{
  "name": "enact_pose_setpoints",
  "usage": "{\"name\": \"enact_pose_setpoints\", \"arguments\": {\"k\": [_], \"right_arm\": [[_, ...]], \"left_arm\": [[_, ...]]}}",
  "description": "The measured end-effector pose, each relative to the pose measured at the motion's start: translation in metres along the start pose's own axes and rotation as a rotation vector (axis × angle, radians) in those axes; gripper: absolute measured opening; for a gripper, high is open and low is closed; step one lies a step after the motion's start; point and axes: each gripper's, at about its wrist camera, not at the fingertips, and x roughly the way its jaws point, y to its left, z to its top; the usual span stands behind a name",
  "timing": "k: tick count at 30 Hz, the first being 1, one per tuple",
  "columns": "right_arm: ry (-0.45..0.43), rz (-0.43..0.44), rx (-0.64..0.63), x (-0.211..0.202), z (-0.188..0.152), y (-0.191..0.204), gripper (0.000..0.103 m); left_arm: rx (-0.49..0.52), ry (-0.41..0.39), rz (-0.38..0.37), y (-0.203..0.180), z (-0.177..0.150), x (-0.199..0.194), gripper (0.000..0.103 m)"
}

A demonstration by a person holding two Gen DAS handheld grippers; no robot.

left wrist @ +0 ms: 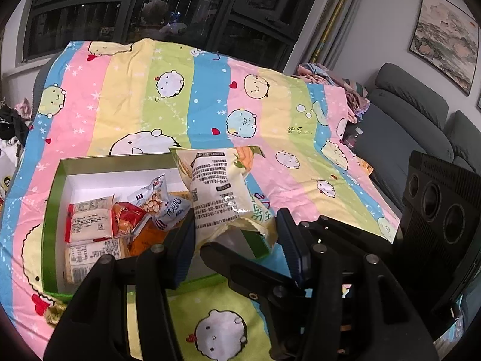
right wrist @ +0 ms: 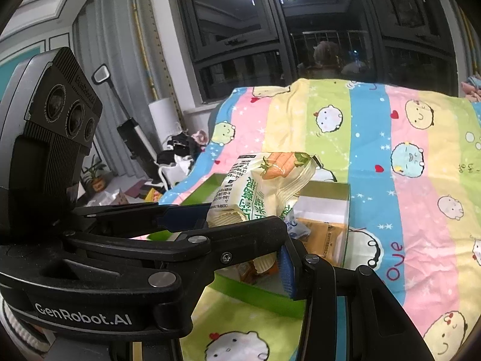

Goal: Organize snacks
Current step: 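Carry the carrot-print packet over the green box with the left gripper, then lower the carrot-print packet into the box and open the left gripper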

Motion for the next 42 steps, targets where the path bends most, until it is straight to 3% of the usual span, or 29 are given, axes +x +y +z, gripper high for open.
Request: {"name": "enact_pose_setpoints", "arguments": {"k": [17,26,31,38,42], "right_arm": [[0.086,0.005,0.035,0.058,-0.004,-0.026,0.045],[0.116,-0.047,0.019,0.074,-0.003,-0.028,0.046],[0.105,-0.071,0.018,0.066,-0.003,-0.027,0.063],[0.072,-0.099,0.024,0.037,-0.004,-0.022,0.073],[0.059,-0.084,0.036,0.018,-0.007,-0.014,0.078]], "left_arm": [[-0.076,0.068,0.011,0.040,0.004,0.051,0.051],[-0.074,0.068,0.095,0.051,0.003,0.063,0.075],[-0.029,0.028,0.179,0.047,0.003,0.050,0.098],[0.018,-0.040,0.282,0.035,0.003,0.017,0.102],[0.002,-0.065,0.293,0.029,-0.001,-0.002,0.102]]}}
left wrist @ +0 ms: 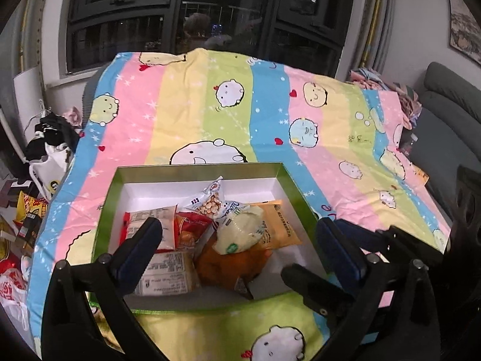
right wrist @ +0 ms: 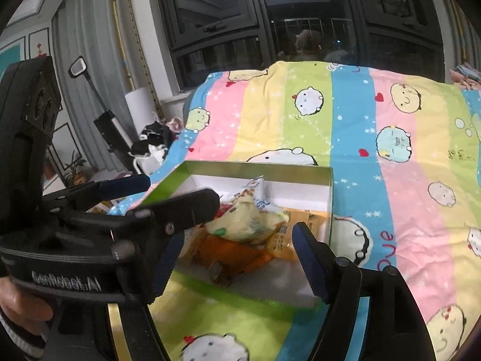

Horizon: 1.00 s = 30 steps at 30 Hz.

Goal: Organize snacks
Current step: 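Lower the carrot-print packet into the box and open the left gripper, then move the left gripper to the gold foil bag beside the box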

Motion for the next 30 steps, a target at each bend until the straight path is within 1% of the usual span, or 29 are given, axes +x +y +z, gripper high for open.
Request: {"name": "enact_pose_setpoints", "arguments": {"k": [3,10,14,16,19,21,23,24,28,30], "right_arm": [[-0.001,0.005,0.016,-0.014,-0.006,0.005,0.081],[0.024,0.004,0.024,-0.039,-0.017,0.017,0.083],[0.064,0.032,0.050,-0.046,-0.029,0.021,0.086],[0.089,0.044,0.056,-0.048,-0.038,0.024,0.086],[0.131,0.062,0.056,-0.048,-0.050,0.029,0.087],[0.155,0.081,0.053,-0.048,-0.057,0.033,0.087],[0.172,0.096,0.043,-0.048,-0.063,0.039,0.087],[0.178,0.102,0.040,-0.048,-0.065,0.041,0.087],[0.210,0.132,0.035,-0.042,-0.075,0.048,0.087],[0.225,0.140,0.033,-0.039,-0.079,0.052,0.086]], "left_arm": [[0.006,-0.009,0.016,-0.003,-0.003,-0.015,0.102],[-0.008,-0.021,0.022,-0.006,-0.014,-0.048,0.103],[-0.045,-0.003,0.015,0.004,-0.030,-0.064,0.103],[-0.061,0.009,0.023,0.010,-0.038,-0.068,0.103],[-0.095,0.029,0.037,0.024,-0.054,-0.076,0.103],[-0.134,0.044,0.061,0.040,-0.067,-0.081,0.103],[-0.189,0.059,0.068,0.057,-0.078,-0.085,0.103],[-0.232,0.071,0.077,0.070,-0.087,-0.087,0.103],[-0.322,0.107,0.119,0.101,-0.114,-0.093,0.102],[-0.352,0.121,0.123,0.110,-0.126,-0.094,0.102]]}}
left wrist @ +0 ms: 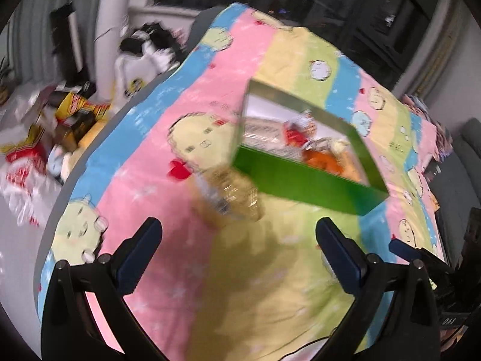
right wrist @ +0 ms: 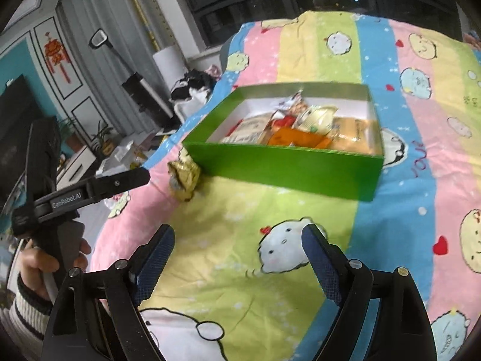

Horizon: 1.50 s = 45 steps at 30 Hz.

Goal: Organize snacks
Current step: 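Move the left gripper to the gold foil bag beside the box, then close the left gripper on the gold foil bag and lift it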

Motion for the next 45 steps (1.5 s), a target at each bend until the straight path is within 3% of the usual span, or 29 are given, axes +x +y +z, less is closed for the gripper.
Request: {"name": "enact_pose_setpoints", "arguments": {"k": [9,31,35,38,45], "right_arm": [[0.070,0.030,-0.016,0.027,-0.008,0.011,0.087],[0.113,0.053,-0.171,0.108,0.026,0.041,0.087],[0.117,0.080,-0.213,0.127,0.031,0.051,0.087],[0.126,0.086,-0.223,0.140,0.035,0.055,0.086],[0.146,0.148,-0.217,0.162,0.043,0.062,0.070]], "left_arm": [[-0.048,0.043,-0.012,0.017,-0.013,0.011,0.102],[-0.038,0.063,-0.053,0.019,0.017,0.055,0.102],[-0.022,0.103,-0.063,0.020,0.022,0.070,0.102],[-0.009,0.113,-0.074,0.020,0.024,0.075,0.101],[0.008,0.128,-0.097,0.017,0.026,0.085,0.083]]}}
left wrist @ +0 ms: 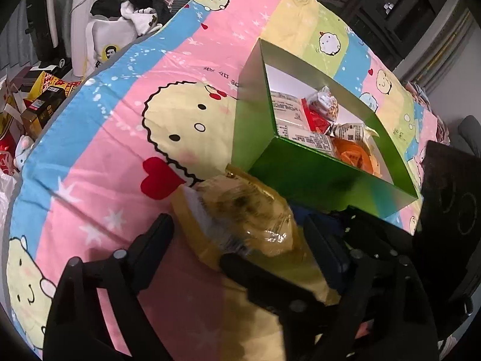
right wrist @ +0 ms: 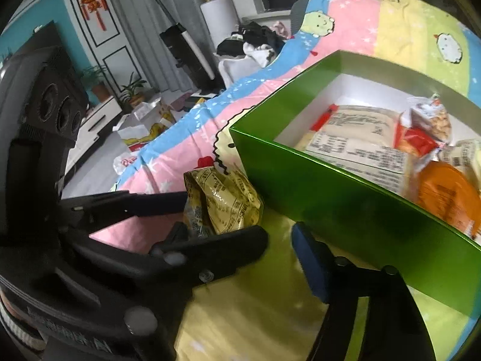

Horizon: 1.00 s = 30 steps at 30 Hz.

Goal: Organize snacks
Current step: 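Close the left gripper on the gold foil bag and lift it, then carry the gold foil bag over the green box with the left gripper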

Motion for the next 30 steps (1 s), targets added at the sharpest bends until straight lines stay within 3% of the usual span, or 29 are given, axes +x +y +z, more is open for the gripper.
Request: {"name": "enact_pose_setpoints", "arguments": {"k": [5,7,15,21,30], "right_arm": [[0.009,0.042,-0.005,0.007,0.002,0.003,0.055],[0.018,0.047,-0.002,0.009,0.001,0.004,0.054],[0.027,0.077,0.040,0.011,0.000,0.002,0.039],[0.001,0.084,0.044,0.001,-0.005,0.007,0.038],[-0.098,0.057,0.021,-0.045,-0.011,0.021,0.038]], "left_arm": [[-0.005,0.006,-0.004,-0.001,0.000,0.003,0.078],[-0.007,0.012,-0.012,-0.001,0.000,0.004,0.065],[-0.035,0.006,-0.025,0.000,-0.003,0.001,0.057],[-0.008,-0.007,-0.019,-0.010,-0.009,-0.010,0.057],[0.062,-0.080,-0.035,-0.041,-0.013,-0.046,0.057]]}}
